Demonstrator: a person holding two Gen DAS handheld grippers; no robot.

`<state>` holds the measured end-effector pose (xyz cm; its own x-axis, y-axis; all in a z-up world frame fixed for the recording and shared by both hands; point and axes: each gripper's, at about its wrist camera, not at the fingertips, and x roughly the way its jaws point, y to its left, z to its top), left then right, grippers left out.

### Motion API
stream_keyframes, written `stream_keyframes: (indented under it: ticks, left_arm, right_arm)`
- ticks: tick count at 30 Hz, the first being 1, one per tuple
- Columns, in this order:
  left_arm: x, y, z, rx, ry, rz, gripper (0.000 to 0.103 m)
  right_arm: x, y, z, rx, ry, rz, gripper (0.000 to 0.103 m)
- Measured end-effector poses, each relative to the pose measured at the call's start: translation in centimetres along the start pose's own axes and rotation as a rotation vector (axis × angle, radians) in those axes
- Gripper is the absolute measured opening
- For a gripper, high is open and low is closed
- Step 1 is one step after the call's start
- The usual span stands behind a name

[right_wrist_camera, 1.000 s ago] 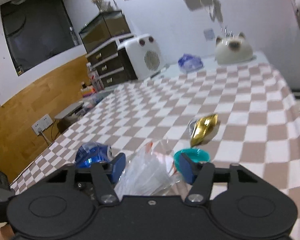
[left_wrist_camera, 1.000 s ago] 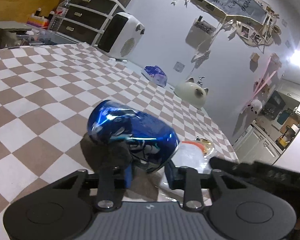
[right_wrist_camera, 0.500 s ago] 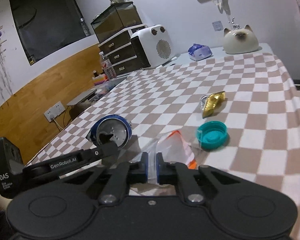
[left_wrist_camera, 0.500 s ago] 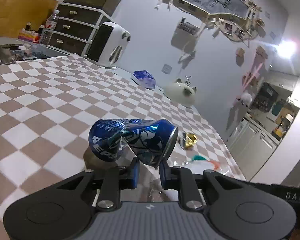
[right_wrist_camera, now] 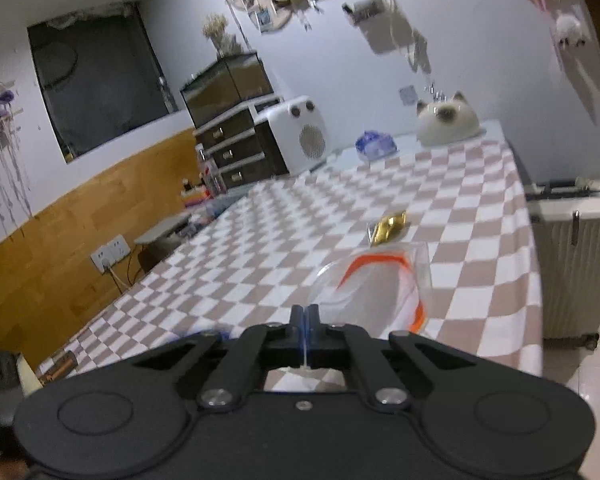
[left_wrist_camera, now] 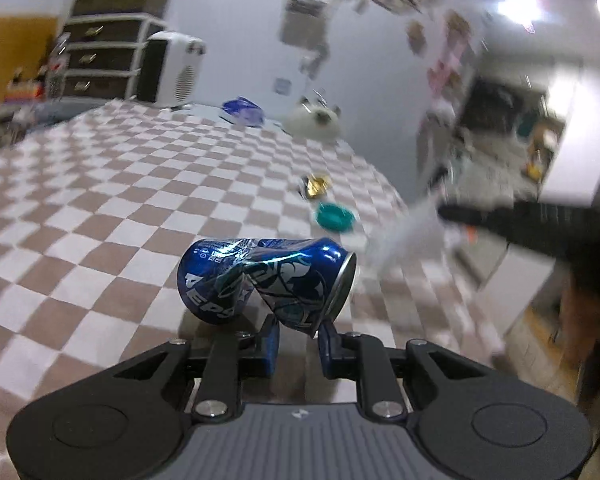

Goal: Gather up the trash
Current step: 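Lift the can and plastic bag with both tools off the table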

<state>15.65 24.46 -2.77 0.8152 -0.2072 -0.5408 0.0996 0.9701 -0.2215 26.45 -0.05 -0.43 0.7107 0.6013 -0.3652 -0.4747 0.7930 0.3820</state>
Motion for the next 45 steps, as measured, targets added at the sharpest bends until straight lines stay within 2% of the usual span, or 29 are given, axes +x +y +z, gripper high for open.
stream_keyframes:
  ticks: [5, 8, 11, 14, 19, 24, 26, 29, 33, 36, 40, 45]
  left_arm:
    - [-2.0, -3.6, -0.4, 0.279, 0.072, 0.080, 0.021]
    - [-2.2, -5.8, -0.2, 0.411, 0.106, 0.066, 0.021]
    - [-1.6, -7.5, 0.0, 0.469, 0.118, 0.039, 0.021]
    - [-0.5, -8.3, 0.0, 0.465, 0.118, 0.026, 0.022]
    - [0.8, -8.2, 0.1, 0.393, 0.108, 0.005, 0.027]
    - [0.3, -8.4, 0.2, 0.392, 0.094, 0.003, 0.058]
    - [-0.3, -8.6, 0.4, 0.404, 0.076, 0.005, 0.078]
    - [-0.9, -8.6, 0.8, 0.441, 0.055, 0.021, 0.093]
    - [-0.3, -7.8, 1.8, 0.478, 0.072, 0.053, 0.095]
    - [0.8, -6.8, 2.9, 0.477, 0.103, 0.012, 0.096]
    - [2.8, -6.1, 4.0, 0.499, 0.171, -0.079, 0.096]
    - [5.5, -5.9, 4.8, 0.552, 0.236, -0.086, 0.096]
  right_arm:
    - [-3.1, 1.0, 0.1, -0.003, -0.053, 0.058, 0.001]
    - [-4.5, 1.3, -0.2, -0.003, -0.069, 0.085, 0.001]
    - [-5.5, 1.4, -0.6, -0.001, -0.083, 0.099, 0.001]
    - [-5.8, 1.3, -1.1, 0.001, -0.067, 0.113, 0.001]
    - [-6.5, 0.6, -1.7, 0.009, -0.059, 0.098, 0.001]
    - [-6.9, -0.4, -2.1, 0.027, -0.056, 0.088, 0.001]
    - [-6.8, -0.8, -2.3, 0.039, -0.054, 0.090, 0.001]
    - [-6.7, -1.1, -2.7, 0.051, -0.047, 0.087, 0.001]
    - [-6.6, -1.6, -3.2, 0.060, -0.032, 0.086, 0.001]
    - [-6.8, -1.9, -3.5, 0.065, -0.020, 0.082, 0.001]
    - [-7.2, -2.3, -3.9, 0.069, 0.002, 0.078, 0.001]
    - [-7.5, -2.8, -4.1, 0.062, 0.021, 0.073, 0.001]
